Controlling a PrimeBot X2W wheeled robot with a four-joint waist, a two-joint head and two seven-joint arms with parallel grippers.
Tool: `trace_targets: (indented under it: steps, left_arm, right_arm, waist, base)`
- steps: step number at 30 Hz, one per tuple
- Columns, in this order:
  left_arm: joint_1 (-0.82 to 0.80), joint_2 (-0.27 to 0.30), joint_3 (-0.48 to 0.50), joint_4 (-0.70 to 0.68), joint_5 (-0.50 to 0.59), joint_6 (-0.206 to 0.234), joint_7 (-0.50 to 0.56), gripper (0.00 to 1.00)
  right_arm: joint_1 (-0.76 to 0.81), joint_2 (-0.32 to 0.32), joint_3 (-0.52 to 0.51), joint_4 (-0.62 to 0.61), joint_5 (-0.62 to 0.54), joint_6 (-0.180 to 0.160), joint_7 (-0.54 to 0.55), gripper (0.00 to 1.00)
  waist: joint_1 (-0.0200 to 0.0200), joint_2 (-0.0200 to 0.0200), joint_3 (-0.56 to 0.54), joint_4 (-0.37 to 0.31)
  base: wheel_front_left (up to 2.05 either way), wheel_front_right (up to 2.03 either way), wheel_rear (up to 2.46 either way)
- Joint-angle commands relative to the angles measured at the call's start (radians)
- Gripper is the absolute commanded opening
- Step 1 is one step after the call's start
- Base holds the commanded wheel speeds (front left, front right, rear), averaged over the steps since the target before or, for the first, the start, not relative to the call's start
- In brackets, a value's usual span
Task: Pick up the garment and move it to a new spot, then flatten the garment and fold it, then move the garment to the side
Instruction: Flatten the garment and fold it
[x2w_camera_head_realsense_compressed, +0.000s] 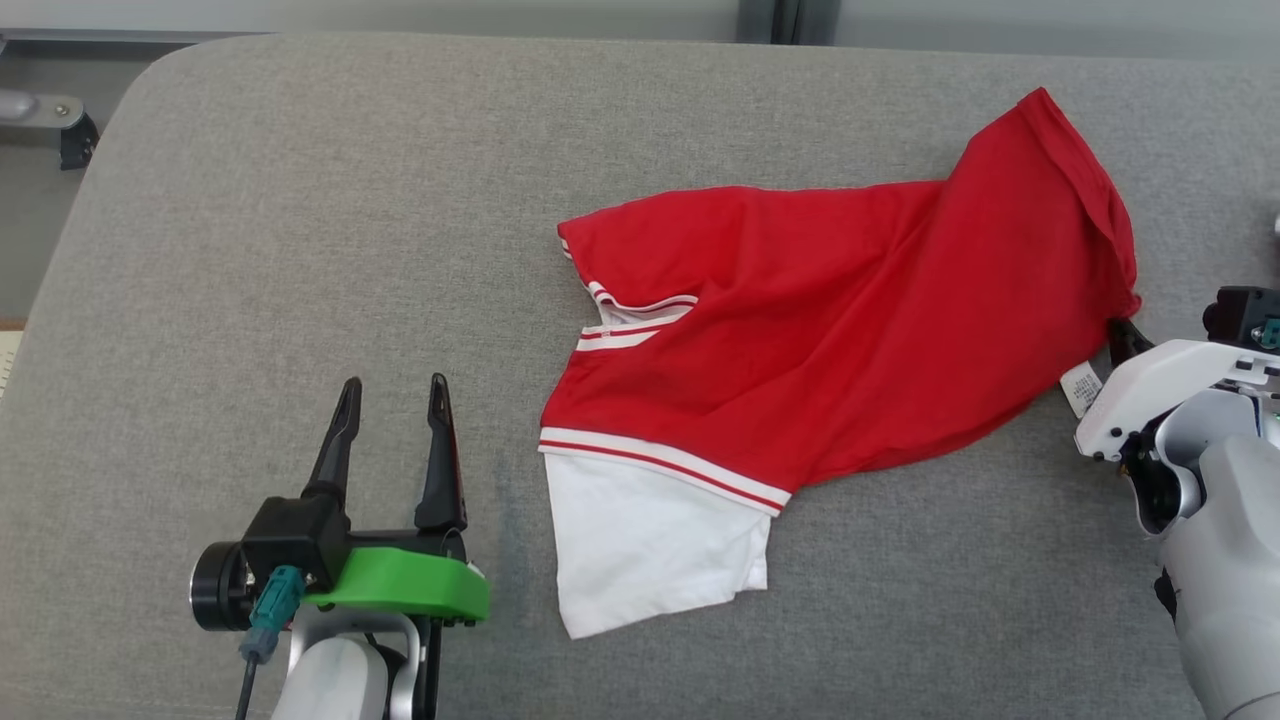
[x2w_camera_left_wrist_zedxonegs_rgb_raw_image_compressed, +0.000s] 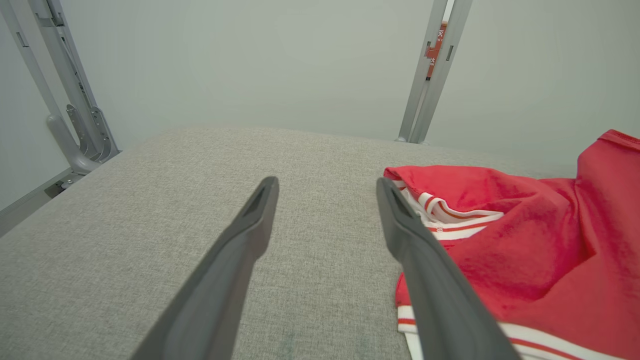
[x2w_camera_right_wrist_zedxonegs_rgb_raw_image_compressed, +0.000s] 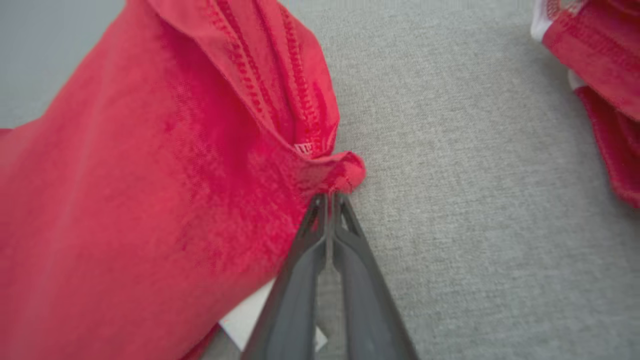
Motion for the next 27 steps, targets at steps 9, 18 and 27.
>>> trace_targets:
  steps: [9, 18, 27]
  left_arm:
    - [0.022, 0.003, 0.004, 0.006, 0.006, -0.002, 0.0, 1.0]
    - [0.038, 0.004, 0.029, -0.007, 0.01, 0.0, 0.0, 1.0]
    - [0.022, 0.004, 0.042, -0.003, 0.012, -0.01, 0.0, 1.0]
  right_arm:
    - [0.073, -0.014, 0.03, -0.083, 0.054, 0.0, -0.086, 0.0]
    - [0.316, 0.067, -0.029, -0.416, 0.108, 0.0, -0.054, 0.0]
    - [0.468, 0.174, -0.13, -0.567, 0.128, 0.0, -0.033, 0.0]
  waist:
    - [0.0, 0.0, -0.031, -0.059]
    - [0.0, 0.0, -0.041, -0.144]
    - [0.0, 0.0, -0.042, -0.179]
  base:
    - [0.0, 0.0, 0.0]
    - [0.0, 0.0, 0.0]
    - [0.0, 0.0, 0.0]
